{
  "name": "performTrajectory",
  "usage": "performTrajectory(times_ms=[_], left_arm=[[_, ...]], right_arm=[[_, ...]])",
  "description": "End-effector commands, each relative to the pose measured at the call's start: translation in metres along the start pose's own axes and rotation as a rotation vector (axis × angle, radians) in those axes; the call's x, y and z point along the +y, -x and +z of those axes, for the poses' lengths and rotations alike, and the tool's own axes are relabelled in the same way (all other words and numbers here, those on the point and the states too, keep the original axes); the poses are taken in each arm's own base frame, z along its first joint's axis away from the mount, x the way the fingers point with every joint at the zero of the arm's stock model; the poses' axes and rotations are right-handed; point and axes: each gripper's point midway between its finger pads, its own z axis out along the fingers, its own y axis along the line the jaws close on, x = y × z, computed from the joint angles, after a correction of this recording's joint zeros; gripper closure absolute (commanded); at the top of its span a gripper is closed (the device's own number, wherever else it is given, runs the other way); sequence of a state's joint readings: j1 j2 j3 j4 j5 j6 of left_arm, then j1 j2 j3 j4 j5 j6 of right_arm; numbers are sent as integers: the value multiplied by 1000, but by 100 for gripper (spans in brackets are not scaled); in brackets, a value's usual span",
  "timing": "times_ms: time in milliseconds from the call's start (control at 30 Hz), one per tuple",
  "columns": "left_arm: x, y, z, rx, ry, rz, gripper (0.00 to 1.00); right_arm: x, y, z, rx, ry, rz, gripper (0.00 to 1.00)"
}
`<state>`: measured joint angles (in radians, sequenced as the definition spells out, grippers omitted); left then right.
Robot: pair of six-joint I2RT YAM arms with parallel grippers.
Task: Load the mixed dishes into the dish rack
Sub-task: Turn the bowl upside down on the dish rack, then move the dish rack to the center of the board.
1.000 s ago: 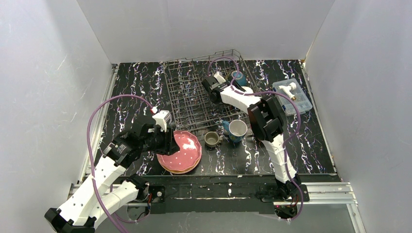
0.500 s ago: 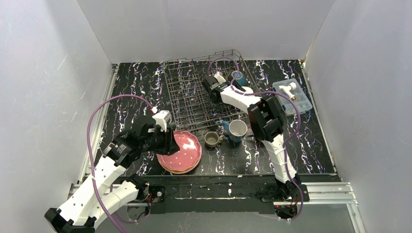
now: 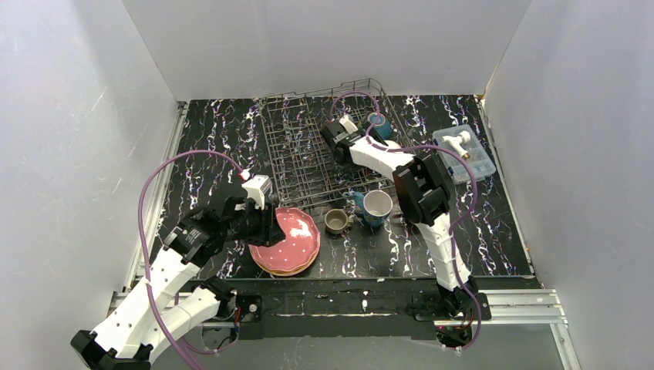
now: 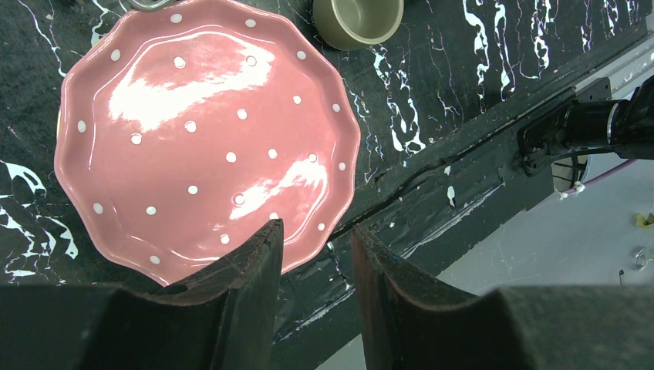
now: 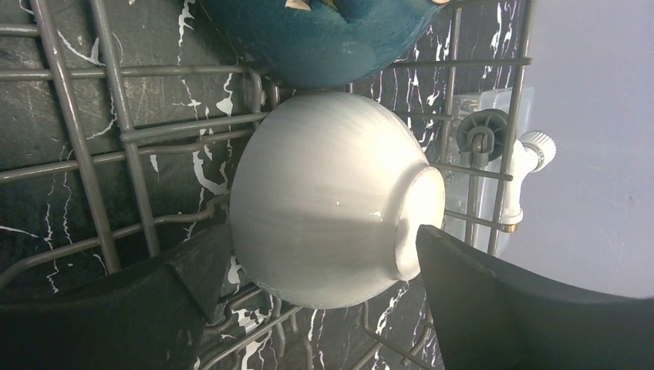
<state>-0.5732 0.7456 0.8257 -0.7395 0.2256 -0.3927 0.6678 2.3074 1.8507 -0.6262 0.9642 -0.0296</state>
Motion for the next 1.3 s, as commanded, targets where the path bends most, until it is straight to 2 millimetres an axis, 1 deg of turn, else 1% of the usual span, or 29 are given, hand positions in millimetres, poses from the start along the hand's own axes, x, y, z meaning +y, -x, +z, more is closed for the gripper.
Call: performTrajectory(times_ms=[0, 333, 467, 700, 833, 933, 1133, 1267], left_arm=[[0, -2, 1, 9, -5, 14, 64], [1, -2, 1, 7, -3, 13, 64], [1, -2, 1, 7, 1, 13, 62], [2, -2, 1, 6, 4, 10, 61], [5, -1, 1, -1, 25, 3, 55], [10, 2, -1, -12, 58, -4, 51], [19, 5, -4, 5, 136, -31, 40], [27, 16, -6, -12, 206, -53, 32]], right_arm=[[-23, 19, -18, -56, 4, 122, 2], [-28, 26, -35, -79, 89, 169, 2], [-31, 28, -47, -101, 108, 188, 2], [-37, 28, -66, -131, 142, 217, 2], [-36, 25, -78, -144, 177, 233, 2], [-40, 23, -90, -162, 204, 254, 3], [-55, 19, -120, -208, 256, 305, 6], [-63, 13, -142, -244, 309, 341, 7]])
